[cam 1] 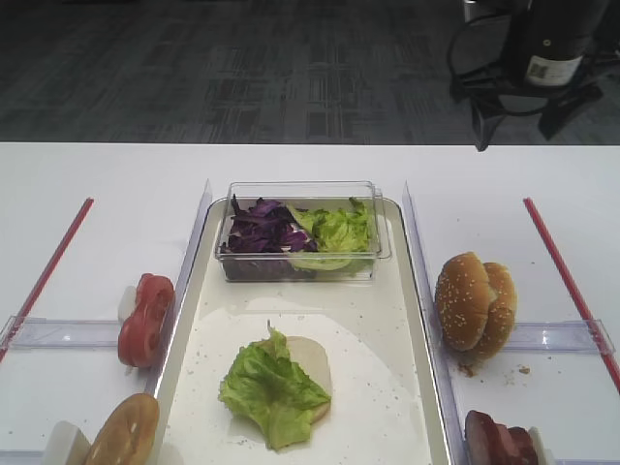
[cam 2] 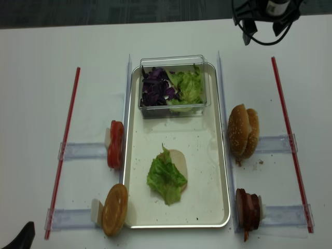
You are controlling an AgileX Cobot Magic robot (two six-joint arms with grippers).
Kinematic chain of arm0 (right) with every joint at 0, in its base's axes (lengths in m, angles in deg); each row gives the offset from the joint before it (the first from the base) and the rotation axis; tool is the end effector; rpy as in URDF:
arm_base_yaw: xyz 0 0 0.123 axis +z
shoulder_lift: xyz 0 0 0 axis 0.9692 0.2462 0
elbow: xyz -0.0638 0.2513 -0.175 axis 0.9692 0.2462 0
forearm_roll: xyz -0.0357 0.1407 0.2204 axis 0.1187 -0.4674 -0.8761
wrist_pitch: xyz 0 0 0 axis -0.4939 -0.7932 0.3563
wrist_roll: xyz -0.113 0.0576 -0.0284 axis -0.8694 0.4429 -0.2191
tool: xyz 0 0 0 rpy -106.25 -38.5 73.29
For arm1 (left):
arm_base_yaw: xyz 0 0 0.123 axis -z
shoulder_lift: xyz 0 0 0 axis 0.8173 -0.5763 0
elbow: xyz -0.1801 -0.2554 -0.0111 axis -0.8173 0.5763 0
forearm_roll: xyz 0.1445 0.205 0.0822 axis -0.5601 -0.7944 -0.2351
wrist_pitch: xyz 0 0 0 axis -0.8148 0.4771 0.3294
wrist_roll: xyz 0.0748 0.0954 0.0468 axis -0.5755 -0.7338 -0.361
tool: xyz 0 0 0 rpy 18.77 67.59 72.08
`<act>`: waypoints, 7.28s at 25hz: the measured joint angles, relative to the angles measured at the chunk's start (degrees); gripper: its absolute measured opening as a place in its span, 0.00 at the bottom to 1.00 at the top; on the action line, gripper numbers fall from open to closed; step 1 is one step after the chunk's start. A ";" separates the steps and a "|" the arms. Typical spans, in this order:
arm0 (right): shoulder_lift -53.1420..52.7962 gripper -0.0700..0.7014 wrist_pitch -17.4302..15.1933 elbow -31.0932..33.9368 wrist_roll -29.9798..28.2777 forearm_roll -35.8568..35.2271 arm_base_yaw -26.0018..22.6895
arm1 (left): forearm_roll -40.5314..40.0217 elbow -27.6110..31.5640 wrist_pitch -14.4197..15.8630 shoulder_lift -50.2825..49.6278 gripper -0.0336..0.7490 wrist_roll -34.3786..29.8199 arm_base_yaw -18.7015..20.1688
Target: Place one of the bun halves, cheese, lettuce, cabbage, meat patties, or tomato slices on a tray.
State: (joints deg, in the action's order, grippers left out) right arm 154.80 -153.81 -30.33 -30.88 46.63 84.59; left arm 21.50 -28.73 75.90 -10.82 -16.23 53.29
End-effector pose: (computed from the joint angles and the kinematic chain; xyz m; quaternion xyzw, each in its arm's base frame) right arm 0.4490 0.0721 0.2604 -0.0914 0.9885 0.0156 0.1190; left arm 0.0090 -0.0033 0.2491 0.0135 0.8921 0.0036 0.4516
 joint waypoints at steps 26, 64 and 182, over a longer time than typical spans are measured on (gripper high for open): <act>-0.03 0.83 -0.09 1.56 -4.82 -1.68 -10.92 | 0.00 0.00 0.00 0.00 0.76 0.00 0.00; -51.67 0.83 9.89 50.65 -0.90 -0.88 -10.92 | 0.00 0.00 0.00 0.00 0.76 0.00 0.00; -114.55 0.83 5.99 75.56 -0.71 -1.52 -10.92 | 0.00 0.00 0.00 0.00 0.77 0.00 0.00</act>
State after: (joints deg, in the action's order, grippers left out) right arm 40.26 -147.82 45.22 -31.59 45.12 73.67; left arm 21.50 -28.73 75.90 -10.82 -16.23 53.29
